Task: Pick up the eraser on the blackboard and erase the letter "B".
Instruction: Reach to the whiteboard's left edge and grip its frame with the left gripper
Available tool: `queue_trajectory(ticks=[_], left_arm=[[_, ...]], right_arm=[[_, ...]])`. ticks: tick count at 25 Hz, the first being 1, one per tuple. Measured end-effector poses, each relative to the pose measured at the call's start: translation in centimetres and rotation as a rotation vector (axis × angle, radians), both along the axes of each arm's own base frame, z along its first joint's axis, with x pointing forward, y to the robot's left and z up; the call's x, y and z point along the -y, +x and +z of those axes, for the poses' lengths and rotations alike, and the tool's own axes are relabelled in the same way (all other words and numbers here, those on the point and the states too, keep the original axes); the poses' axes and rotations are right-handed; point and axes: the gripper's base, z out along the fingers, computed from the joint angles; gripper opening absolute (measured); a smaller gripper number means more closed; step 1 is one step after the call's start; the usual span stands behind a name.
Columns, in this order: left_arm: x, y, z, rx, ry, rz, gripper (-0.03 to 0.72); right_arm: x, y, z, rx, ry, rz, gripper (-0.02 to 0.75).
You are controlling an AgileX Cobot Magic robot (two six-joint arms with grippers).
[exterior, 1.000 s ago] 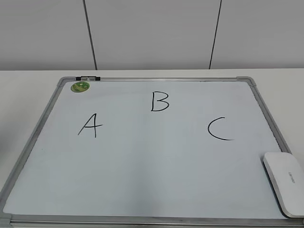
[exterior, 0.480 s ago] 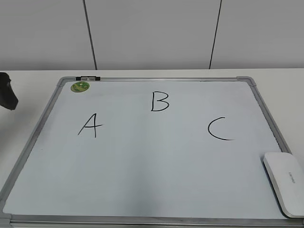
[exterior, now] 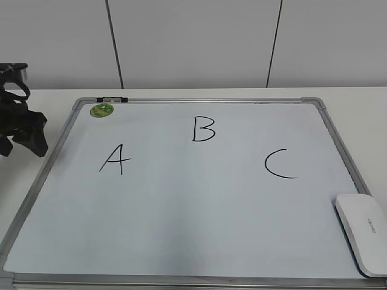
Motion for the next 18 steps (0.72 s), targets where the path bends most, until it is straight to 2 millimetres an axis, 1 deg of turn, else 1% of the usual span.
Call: queue_trajectory(ticks=[3,9,18], left_arm=[[0.0,0.4,-1.0,-0.039,0.0,-0.002,0.526],[0.1,1.4,-2.2,-0.061,0.0,-0.002,0.513],[0.1,3.0,-3.1,-0.077,0.0,-0.005,0.404]], right_arm=[[0.0,0.0,0.0,0.0,0.0,0.0,0.587],[0.0,0.0,0.0,0.0,0.0,0.0,0.587],[0.0,0.0,0.0,0.0,0.0,0.0,0.587]])
